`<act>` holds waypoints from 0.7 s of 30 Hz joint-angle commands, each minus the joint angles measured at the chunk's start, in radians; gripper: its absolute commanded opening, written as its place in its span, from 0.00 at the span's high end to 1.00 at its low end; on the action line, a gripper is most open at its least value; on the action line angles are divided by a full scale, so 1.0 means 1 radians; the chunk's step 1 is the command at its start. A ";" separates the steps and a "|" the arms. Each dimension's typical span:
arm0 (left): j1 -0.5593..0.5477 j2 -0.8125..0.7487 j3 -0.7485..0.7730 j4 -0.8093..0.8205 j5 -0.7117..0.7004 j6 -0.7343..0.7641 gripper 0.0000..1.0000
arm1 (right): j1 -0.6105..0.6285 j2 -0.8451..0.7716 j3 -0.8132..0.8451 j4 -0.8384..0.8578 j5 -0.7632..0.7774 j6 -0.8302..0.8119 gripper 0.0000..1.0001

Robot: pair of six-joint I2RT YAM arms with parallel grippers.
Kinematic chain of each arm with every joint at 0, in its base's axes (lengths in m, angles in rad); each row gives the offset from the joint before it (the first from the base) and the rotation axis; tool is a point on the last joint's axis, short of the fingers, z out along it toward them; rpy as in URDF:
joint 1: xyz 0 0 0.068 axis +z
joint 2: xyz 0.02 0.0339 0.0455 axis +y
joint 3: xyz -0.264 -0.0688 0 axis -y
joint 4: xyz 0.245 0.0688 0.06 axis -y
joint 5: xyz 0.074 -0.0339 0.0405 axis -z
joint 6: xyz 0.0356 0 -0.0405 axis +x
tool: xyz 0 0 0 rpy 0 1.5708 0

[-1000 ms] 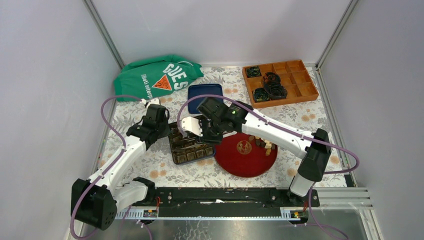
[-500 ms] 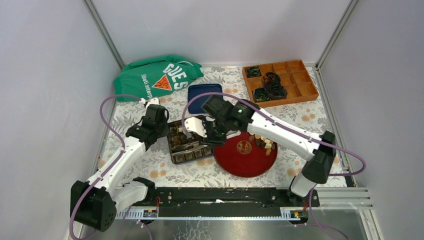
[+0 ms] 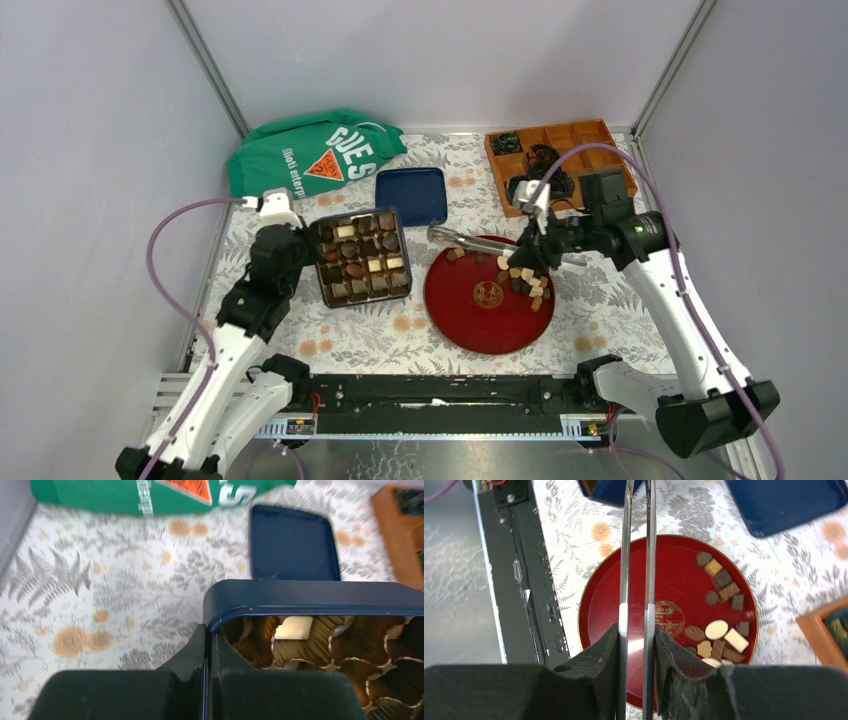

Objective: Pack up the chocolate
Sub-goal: Pick up the fake chocolate from the plate.

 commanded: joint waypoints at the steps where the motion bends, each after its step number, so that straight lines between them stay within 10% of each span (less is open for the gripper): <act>1: -0.008 -0.185 -0.065 0.331 0.023 0.123 1.00 | -0.178 -0.103 -0.102 0.111 -0.205 0.069 0.67; 12: -0.008 -0.261 -0.093 0.300 0.024 0.117 1.00 | -0.333 -0.170 -0.205 0.194 -0.277 0.132 0.66; 21: 0.002 0.069 0.016 -0.001 0.080 -0.080 1.00 | -0.341 -0.173 -0.240 0.218 -0.242 0.138 0.66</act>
